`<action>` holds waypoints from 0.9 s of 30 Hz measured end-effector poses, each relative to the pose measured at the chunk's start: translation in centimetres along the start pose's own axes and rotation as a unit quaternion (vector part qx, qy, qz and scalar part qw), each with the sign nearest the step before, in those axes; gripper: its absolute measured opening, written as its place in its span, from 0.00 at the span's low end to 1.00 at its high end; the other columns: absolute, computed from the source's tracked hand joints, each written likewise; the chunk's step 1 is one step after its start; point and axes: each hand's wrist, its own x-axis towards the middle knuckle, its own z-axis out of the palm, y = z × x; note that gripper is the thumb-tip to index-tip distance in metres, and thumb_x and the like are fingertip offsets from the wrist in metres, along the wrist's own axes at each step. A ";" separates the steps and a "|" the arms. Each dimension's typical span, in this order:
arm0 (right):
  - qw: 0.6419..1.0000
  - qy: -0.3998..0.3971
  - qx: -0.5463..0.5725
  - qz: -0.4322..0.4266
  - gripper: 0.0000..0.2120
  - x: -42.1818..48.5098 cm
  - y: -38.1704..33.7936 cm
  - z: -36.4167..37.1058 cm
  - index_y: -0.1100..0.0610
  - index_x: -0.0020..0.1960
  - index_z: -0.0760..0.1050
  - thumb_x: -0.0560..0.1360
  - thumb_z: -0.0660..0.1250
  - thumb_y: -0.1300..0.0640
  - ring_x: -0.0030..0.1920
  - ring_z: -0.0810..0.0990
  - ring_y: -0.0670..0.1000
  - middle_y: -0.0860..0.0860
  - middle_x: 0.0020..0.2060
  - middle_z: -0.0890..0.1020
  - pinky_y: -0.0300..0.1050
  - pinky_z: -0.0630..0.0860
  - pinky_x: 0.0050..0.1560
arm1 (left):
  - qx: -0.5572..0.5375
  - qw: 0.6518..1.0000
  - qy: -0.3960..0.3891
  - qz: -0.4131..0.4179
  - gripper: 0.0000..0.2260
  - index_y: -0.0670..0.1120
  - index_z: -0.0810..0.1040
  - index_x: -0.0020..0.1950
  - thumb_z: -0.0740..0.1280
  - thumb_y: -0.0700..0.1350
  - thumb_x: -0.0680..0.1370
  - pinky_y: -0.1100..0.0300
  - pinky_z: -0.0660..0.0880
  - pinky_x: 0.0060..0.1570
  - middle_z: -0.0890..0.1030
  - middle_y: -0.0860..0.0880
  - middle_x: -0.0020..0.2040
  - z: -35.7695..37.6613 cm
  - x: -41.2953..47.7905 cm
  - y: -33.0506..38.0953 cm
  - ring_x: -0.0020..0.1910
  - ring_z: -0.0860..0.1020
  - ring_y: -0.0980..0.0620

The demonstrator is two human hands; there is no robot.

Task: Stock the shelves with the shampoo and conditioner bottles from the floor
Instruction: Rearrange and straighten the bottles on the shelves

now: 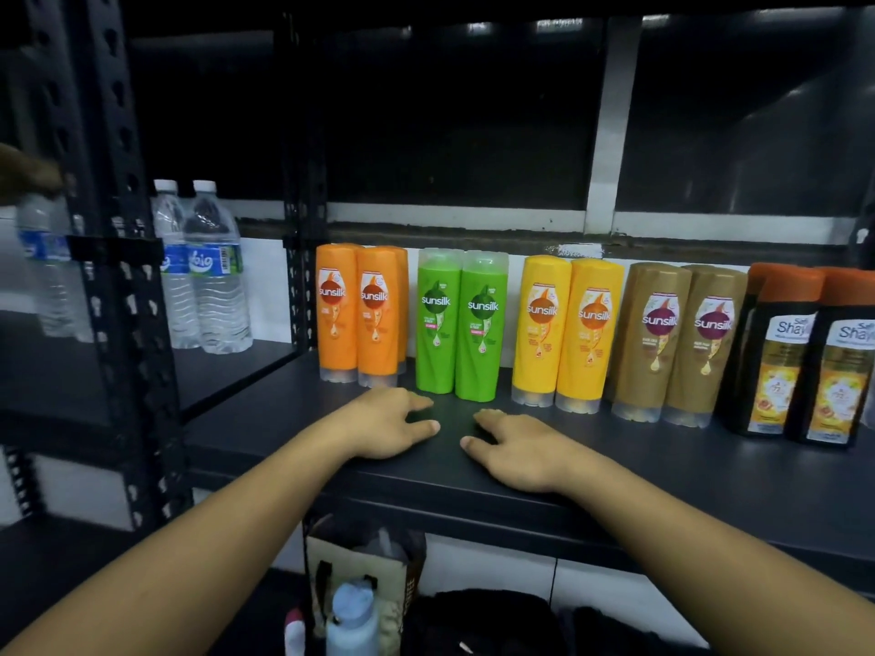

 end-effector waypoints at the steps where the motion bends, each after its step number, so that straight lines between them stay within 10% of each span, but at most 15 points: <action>1: 1.000 -0.001 -0.005 -0.004 0.28 0.0 0.0 0.1 0.56 0.77 0.65 0.84 0.54 0.41 0.76 0.65 0.56 0.54 0.77 0.66 0.52 0.60 0.77 | 0.004 1.000 -0.001 0.006 0.26 0.49 0.70 0.78 0.62 0.59 0.83 0.57 0.64 0.73 0.69 0.50 0.78 0.2 -0.1 -0.1 0.76 0.67 0.49; 8: 0.999 0.013 0.029 -0.002 0.29 0.6 0.6 0.3 0.54 0.79 0.63 0.83 0.57 0.40 0.75 0.66 0.54 0.53 0.77 0.67 0.49 0.63 0.75 | -0.001 1.000 0.004 0.011 0.27 0.49 0.69 0.79 0.61 0.60 0.83 0.55 0.63 0.75 0.67 0.49 0.80 0.5 0.6 -0.7 0.78 0.65 0.48; 18: 0.952 0.245 0.184 0.025 0.26 5.3 1.2 -0.7 0.52 0.70 0.65 0.77 0.69 0.45 0.60 0.80 0.56 0.51 0.60 0.81 0.50 0.77 0.57 | -0.186 0.961 0.203 -0.013 0.24 0.52 0.69 0.73 0.71 0.53 0.79 0.58 0.74 0.57 0.81 0.52 0.65 -1.3 5.5 0.0 0.63 0.79 0.49; 27: 0.934 0.293 0.202 0.032 0.50 8.9 1.1 0.9 0.50 0.81 0.40 0.74 0.73 0.58 0.60 0.81 0.60 0.56 0.65 0.78 0.54 0.78 0.59 | -0.247 0.936 0.250 -0.005 0.39 0.51 0.58 0.77 0.78 0.44 0.74 0.51 0.75 0.65 0.78 0.49 0.68 0.3 8.9 0.0 0.66 0.78 0.47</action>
